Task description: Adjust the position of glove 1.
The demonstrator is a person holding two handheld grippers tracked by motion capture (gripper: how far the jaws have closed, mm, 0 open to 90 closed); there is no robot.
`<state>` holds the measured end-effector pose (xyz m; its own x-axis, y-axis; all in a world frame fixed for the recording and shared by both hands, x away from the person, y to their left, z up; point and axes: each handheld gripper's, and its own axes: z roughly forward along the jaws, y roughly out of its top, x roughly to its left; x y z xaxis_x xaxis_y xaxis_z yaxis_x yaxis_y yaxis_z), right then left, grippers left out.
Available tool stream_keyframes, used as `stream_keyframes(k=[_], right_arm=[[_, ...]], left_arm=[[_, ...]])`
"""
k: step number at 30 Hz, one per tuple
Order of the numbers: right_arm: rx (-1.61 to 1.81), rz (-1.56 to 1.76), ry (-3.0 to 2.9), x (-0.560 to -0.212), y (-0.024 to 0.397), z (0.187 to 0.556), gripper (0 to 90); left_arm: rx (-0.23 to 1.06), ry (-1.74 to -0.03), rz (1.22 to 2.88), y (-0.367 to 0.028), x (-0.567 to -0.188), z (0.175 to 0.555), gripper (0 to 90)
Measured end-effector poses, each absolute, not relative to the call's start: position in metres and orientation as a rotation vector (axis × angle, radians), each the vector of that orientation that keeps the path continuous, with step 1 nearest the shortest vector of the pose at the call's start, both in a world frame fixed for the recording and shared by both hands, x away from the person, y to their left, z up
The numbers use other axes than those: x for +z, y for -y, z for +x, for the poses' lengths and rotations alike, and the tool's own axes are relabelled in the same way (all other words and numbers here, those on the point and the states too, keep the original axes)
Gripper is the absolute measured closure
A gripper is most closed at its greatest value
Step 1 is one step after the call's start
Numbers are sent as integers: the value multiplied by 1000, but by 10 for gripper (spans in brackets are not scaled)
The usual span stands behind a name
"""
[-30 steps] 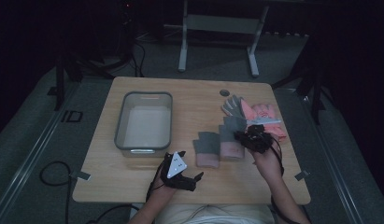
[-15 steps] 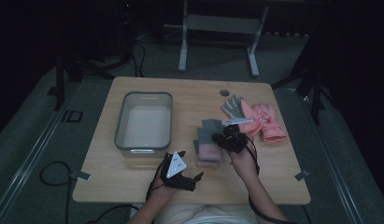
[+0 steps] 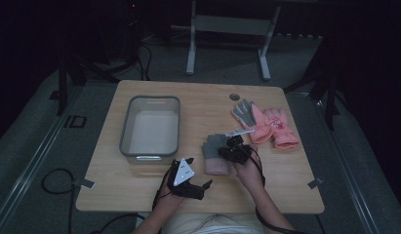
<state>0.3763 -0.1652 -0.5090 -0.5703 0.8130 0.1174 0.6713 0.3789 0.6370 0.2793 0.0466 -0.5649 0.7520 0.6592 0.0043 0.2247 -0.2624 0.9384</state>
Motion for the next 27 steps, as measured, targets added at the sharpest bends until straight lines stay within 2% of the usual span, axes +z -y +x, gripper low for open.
stream_keyframes(k=[10,13,24,27], right_arm=[[958,1376,-2425,-523,165,382,830],[939,1373,-2438,-529,165,384,783],[941,1219,-2592,-531,172,383,778],[949,1205,-2606,-528,176,382,721]], left_arm=[[481,-684,1832,-47,-565,279,0],[487,-675,1830,-47,-565,279,0],[494,-660,1849,-45,-565,278,0],[492,-628,1855,-43,-565,278,0]])
